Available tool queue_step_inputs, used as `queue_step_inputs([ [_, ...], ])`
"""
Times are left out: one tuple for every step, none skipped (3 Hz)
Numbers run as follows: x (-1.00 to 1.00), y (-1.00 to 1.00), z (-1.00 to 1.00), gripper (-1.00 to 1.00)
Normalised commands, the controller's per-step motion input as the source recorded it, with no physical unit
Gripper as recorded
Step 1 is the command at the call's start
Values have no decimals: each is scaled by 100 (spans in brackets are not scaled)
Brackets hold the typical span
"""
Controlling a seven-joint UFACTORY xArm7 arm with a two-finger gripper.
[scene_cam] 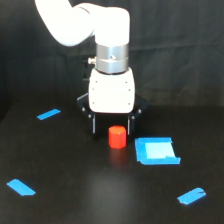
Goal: Pick up the red object from the table
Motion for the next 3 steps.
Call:
queue_step_inputs([
  [14,-15,-24,47],
  [3,-12,-8,-88],
  [0,-12,1,-99],
])
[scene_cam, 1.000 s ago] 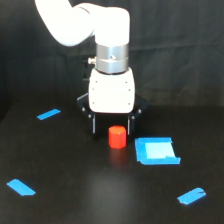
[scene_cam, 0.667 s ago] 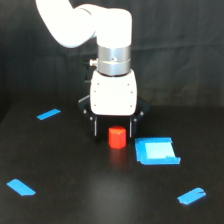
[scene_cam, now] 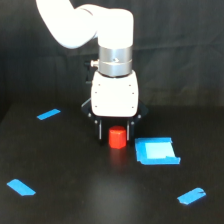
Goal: Pick up the red object from the table
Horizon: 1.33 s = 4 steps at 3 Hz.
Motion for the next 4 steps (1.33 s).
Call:
queue_step_inputs([
  [-12,-11,23,-100],
  [-7,-7,10,-100],
  [11,-19,15,-94],
  [-30,-5,100,-98],
])
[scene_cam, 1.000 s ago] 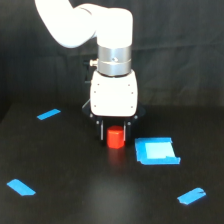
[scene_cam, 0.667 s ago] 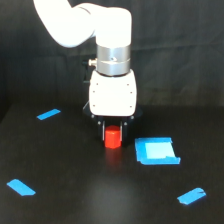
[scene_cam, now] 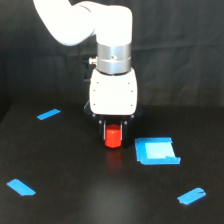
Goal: Pick up the red object from the table
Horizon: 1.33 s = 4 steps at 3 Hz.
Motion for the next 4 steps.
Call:
queue_step_inputs([
  [-17,-17,99,-100],
  [6,-24,100,-98],
  [6,-29,99,-100],
  [10,-19,100,-100],
])
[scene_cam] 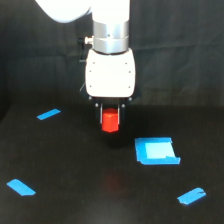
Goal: Pick up the red object from the table
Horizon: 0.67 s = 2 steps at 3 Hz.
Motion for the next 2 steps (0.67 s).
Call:
queue_step_inputs([
  [0,-4,100,-99],
  [12,-3,96,-100],
])
